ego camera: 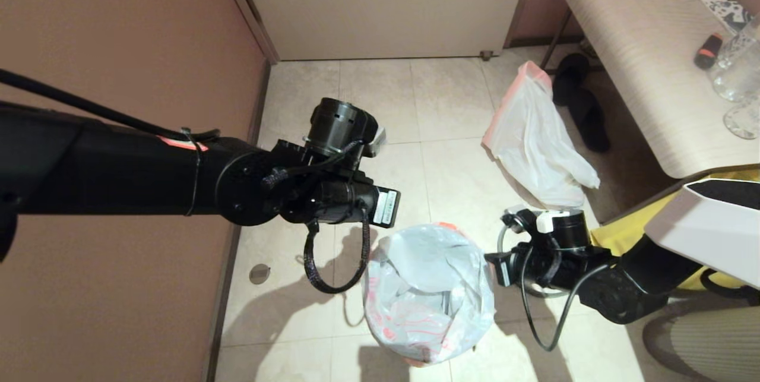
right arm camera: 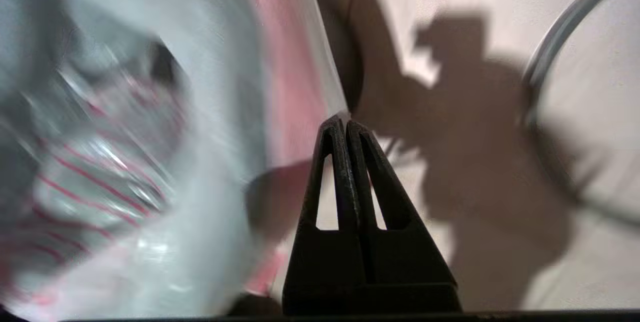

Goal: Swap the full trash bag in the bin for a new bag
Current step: Put the new garbage bag on the trash can

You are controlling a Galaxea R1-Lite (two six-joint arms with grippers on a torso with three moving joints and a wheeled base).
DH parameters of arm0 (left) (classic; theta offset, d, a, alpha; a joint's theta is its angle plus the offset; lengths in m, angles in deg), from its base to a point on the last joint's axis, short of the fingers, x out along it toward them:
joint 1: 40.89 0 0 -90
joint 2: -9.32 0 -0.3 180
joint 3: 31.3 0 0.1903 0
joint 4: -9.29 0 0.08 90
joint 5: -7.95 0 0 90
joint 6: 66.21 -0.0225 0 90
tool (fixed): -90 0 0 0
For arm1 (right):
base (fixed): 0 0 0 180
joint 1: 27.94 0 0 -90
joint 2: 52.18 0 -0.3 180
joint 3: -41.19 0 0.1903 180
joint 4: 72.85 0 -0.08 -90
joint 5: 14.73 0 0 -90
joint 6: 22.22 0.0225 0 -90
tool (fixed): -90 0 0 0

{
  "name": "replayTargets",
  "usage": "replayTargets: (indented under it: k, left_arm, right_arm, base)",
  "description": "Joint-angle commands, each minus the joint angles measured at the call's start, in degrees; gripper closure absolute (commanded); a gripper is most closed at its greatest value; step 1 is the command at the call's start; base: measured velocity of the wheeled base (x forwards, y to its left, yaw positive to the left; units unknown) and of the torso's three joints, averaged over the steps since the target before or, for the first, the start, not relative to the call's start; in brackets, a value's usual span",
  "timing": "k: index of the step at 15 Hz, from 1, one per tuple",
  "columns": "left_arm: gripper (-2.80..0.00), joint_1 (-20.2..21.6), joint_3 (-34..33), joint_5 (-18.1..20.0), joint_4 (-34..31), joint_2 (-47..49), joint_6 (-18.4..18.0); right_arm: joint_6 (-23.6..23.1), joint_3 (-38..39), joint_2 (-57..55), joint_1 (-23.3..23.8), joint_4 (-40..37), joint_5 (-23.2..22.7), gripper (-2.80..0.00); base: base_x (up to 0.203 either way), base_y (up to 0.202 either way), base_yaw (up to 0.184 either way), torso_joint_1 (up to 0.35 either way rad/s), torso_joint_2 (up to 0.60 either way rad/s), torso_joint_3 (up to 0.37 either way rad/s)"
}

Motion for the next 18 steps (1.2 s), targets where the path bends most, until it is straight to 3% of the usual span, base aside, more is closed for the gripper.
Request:
replayTargets:
  k: [1, 5, 9, 14, 17, 18]
  left_arm:
    - [0.0, -1.8, -0.2, 0.7, 0.0, 0.6, 2.5]
    - [0.0, -2.6, -1.5, 1.8, 0.4, 2.9, 5.6]
    - [0.0, -1.7, -1.6, 1.9, 3.5, 10.3, 5.7]
    - [0.0, -1.1, 1.6, 5.2, 8.0, 20.9, 5.5]
    - [0.0, -1.7, 12.0, 5.3, 7.0, 29.4, 4.4]
    - [0.0, -1.7, 16.6, 5.3, 5.5, 33.2, 3.1]
  right_arm:
    - [0.7, -0.1, -0.5, 0.6, 1.0, -1.2, 0.0]
    - [0.9, 0.0, -0.4, 0.8, 0.8, -1.3, 0.0]
    - [5.6, -1.3, 1.1, 3.7, 1.1, -3.4, 0.0]
    - [16.3, -3.0, 4.2, 12.5, 4.0, -16.8, 0.0]
    - [26.7, -1.6, 4.2, 16.1, 16.1, -24.3, 0.0]
    - [28.1, -0.6, 4.1, 16.6, 19.0, -25.7, 0.0]
  base:
    - [0.0, 0.0, 0.0, 0.0, 0.0, 0.0]
    - [0.0, 0.0, 0.0, 0.008, 0.01, -0.002]
    - [0.0, 0.0, 0.0, 0.0, 0.0, 0.0]
    - [0.0, 0.0, 0.0, 0.0, 0.0, 0.0]
    - [0.0, 0.0, 0.0, 0.0, 0.0, 0.0]
    - [0.0, 0.0, 0.0, 0.0, 0.0, 0.0]
